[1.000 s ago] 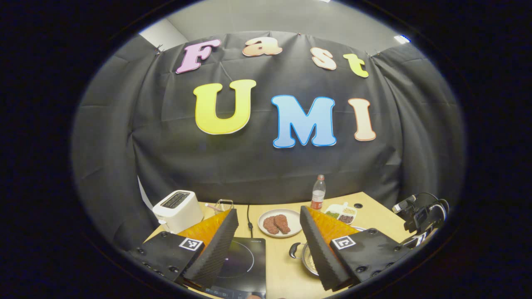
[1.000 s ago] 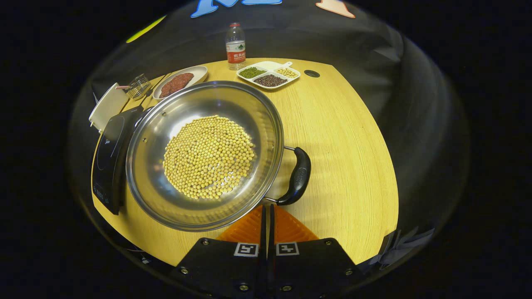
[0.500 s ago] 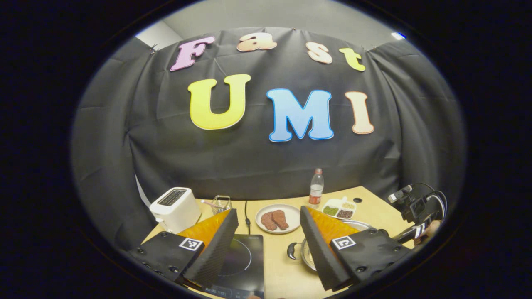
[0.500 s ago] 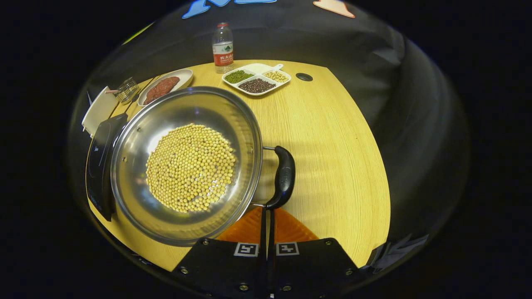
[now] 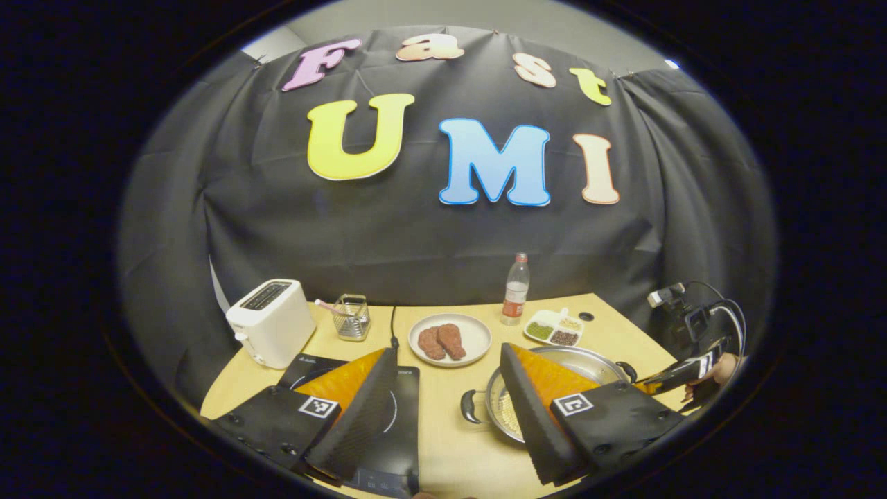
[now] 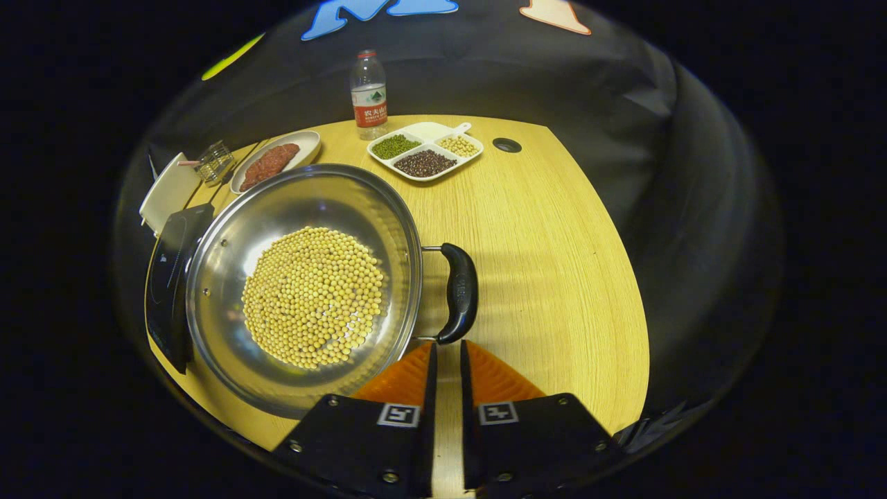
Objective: First push the handle of the pot to place it horizontally, then grasp the pot with both hands and set it on the induction cooktop.
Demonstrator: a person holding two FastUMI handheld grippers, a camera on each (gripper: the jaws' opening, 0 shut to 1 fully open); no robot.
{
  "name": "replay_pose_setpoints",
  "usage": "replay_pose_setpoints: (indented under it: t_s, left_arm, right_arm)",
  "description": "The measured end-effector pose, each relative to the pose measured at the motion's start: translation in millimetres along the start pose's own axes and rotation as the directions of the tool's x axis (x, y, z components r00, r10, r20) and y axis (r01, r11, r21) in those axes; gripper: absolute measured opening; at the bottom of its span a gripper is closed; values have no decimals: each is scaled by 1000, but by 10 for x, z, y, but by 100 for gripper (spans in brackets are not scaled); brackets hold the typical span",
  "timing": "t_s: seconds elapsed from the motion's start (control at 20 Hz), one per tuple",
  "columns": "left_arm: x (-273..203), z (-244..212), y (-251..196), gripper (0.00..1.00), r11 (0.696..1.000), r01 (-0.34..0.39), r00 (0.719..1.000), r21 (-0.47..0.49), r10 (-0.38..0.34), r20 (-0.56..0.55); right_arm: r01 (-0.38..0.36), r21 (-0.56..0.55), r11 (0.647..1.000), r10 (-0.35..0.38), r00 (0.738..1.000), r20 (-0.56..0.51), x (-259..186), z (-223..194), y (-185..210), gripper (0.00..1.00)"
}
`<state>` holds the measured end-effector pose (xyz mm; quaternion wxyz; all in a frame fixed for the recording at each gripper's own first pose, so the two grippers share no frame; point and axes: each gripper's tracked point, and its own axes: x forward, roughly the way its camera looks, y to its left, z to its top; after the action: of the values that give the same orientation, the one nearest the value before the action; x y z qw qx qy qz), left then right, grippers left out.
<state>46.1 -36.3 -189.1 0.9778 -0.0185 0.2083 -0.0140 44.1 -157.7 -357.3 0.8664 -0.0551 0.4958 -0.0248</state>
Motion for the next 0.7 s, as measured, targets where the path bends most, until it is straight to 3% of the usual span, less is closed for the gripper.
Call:
replay_pose_setpoints:
  t_s: [0.05, 0.1, 0.15, 0.2, 0.25, 0.5, 0.7]
  left_arm:
    - [39, -39, -26, 97, 1000, 11, 1000, 2, -11, -4]
    - [71, -88, -59, 95, 1000, 22, 1000, 0, -22, -5]
    - [107, -141, -93, 97, 999, 33, 999, -5, -33, -11]
    - [166, -192, -129, 99, 999, 40, 999, -13, -41, -17]
    - [237, -263, -156, 97, 999, 45, 999, -20, -45, -22]
    - [633, -727, -340, 99, 998, 67, 990, -14, -68, -124]
    - [956, -1089, -400, 96, 998, 65, 977, 0, -64, -203]
  right_arm:
    - [8, 10, 1000, -9, 1000, 25, -72, 13, -53, 21]
    - [0, 29, 1000, -2, 998, 63, -148, 42, -72, 52]
    - [-24, 55, 998, 18, 994, 107, -226, 101, -64, 60]
    - [-53, 79, 995, 40, 987, 155, -307, 153, -34, 85]
    - [-68, 96, 993, 47, 977, 206, -384, 235, -40, 92]
    - [-96, 85, 992, 62, 939, 339, -490, 465, 6, 95]
    - [-72, 49, 996, 52, 943, 329, -291, 502, 34, 95]
